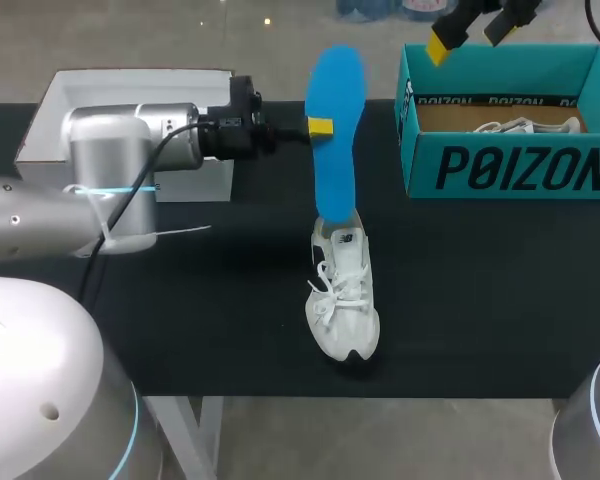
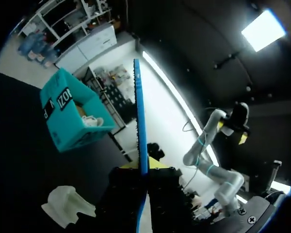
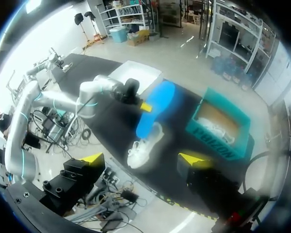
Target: Take the shoe out of the shoebox, open the shoe tongue, remove and reinsert the insole, then place the shoe into the shoebox
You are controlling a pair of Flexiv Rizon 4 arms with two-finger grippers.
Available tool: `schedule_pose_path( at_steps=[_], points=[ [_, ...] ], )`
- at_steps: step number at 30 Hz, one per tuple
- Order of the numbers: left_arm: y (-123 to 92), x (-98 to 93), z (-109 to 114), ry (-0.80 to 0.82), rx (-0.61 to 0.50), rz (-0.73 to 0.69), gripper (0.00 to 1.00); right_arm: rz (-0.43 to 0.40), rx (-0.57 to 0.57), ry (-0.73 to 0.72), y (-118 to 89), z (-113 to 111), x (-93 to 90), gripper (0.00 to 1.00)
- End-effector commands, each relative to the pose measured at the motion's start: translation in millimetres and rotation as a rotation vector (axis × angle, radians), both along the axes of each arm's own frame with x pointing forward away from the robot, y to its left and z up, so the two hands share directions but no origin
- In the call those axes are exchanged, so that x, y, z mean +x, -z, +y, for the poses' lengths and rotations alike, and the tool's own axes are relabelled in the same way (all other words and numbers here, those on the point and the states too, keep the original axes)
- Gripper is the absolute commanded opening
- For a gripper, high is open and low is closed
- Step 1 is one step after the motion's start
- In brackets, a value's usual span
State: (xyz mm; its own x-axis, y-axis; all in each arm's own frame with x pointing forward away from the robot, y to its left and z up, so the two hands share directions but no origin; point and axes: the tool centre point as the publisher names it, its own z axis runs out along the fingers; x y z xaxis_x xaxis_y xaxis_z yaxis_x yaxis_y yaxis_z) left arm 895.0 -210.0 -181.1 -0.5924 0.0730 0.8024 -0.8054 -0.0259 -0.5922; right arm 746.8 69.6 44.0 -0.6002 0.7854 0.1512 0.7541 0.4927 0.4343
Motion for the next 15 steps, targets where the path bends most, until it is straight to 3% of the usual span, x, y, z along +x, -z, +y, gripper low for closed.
schedule_pose_path(
  at_steps=[1, 6, 15],
  points=[
    [-1, -14.6, 1, 0.137, 0.041, -0.431, 0.0, 0.003, -0.002, 0.002, 0, 1, 1.0, 1.0],
    [7, -22.0, 4, 0.114, 0.088, -0.51, 0.0, 0.003, -0.002, 0.002, 0, 1, 1.0, 1.0],
    [18, -27.0, 6, 0.108, 0.048, -0.555, 0.0, 0.003, -0.002, 0.002, 0, 1, 1.0, 1.0]
  ],
)
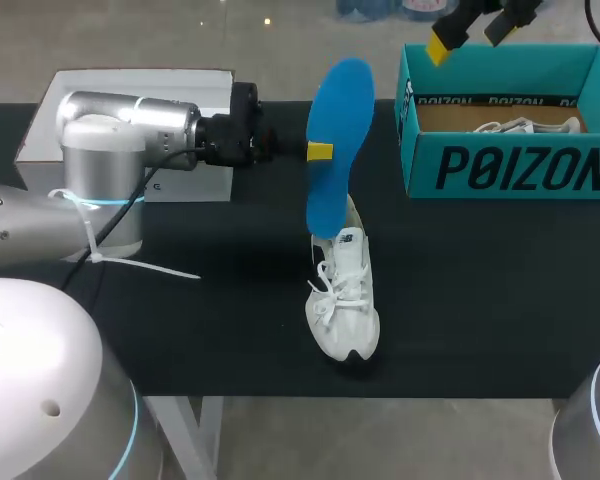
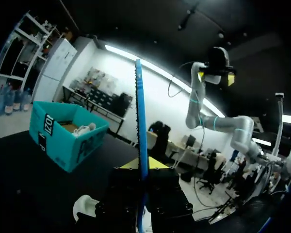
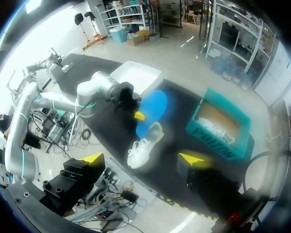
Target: Take the shoe out of the shoebox, open the shoe tongue, remove and reinsert the insole, then place the shoe into the shoebox
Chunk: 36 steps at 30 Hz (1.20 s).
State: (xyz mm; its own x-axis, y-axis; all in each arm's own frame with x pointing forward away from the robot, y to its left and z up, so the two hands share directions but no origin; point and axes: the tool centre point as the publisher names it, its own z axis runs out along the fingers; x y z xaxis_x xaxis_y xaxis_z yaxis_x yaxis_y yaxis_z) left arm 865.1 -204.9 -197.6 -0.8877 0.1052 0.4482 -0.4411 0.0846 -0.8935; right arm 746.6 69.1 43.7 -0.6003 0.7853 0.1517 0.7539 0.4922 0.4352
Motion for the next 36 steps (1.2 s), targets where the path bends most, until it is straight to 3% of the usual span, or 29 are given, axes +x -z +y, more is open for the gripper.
schedule_pose_path(
  at_steps=[1, 29, 33, 34, 36],
  points=[
    [1, 1.3, 0, 0.016, -0.015, -0.081, 0.0, 0.003, -0.003, 0.002, -1, 1, 1.2, 1.0],
    [0, -0.4, 0, -0.019, -0.028, -0.078, 0.0, 0.003, -0.003, 0.002, -1, 1, 1.2, 1.0],
    [-10, -5.7, -5, -0.029, 0.013, -0.372, 0.0, 0.003, -0.003, 0.002, -1, 1, 1.2, 1.0],
    [-13, -10.4, -11, 0.011, 0.026, -0.533, 0.0, 0.003, -0.003, 0.002, -1, 1, 1.2, 1.0],
    [-15, -16.3, -13, -0.008, -0.084, -0.662, 0.0, 0.003, -0.003, 0.002, -1, 1, 1.2, 1.0]
  ],
)
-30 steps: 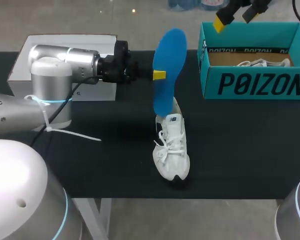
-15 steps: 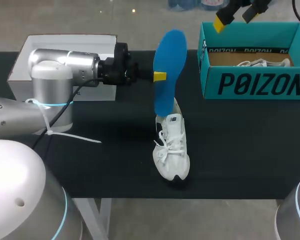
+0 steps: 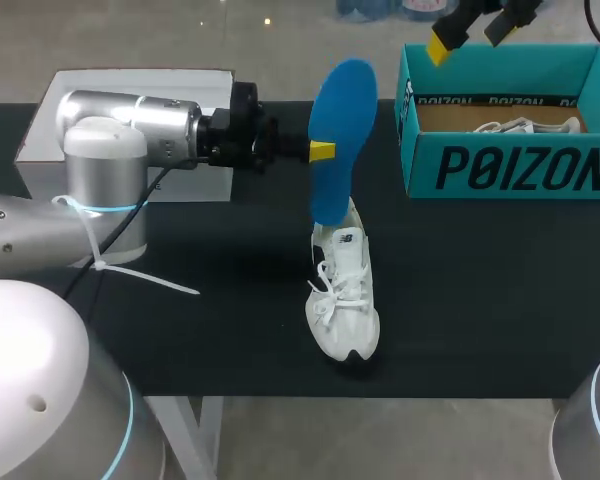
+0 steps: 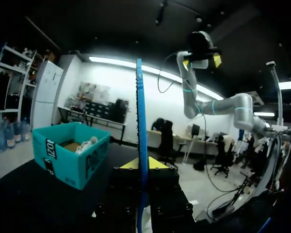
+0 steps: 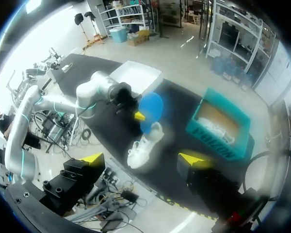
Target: Take the shoe out of the shoebox, open the shoe tongue, remove and reinsert the insole, then place the shoe into the shoebox
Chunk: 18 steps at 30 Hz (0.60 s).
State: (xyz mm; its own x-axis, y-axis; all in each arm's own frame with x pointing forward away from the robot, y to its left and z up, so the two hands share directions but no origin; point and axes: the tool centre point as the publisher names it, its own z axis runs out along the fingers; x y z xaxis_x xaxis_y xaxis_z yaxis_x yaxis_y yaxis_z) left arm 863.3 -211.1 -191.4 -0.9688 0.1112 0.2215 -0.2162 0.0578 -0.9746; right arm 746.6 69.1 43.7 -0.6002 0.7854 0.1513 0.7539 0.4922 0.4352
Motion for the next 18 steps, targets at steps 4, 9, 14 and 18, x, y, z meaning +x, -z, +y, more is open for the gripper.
schedule_pose_path(
  at_steps=[4, 9, 14, 18],
  points=[
    [-13, -29.5, -7, 0.01, -0.043, -0.655, 0.0, 0.003, -0.003, 0.001, -1, 1, 1.2, 1.0],
    [-14, -38.2, -10, 0.008, 0.0, -0.79, 0.0, 0.003, -0.003, 0.001, -1, 1, 1.2, 1.0],
    [-12, -43.7, -7, -0.033, 0.015, -0.857, 0.0, 0.003, -0.003, 0.001, -1, 1, 1.2, 1.0],
    [-12, -43.7, -7, -0.033, 0.015, -0.857, 0.0, 0.003, -0.003, 0.001, -1, 1, 1.2, 1.0]
  ],
)
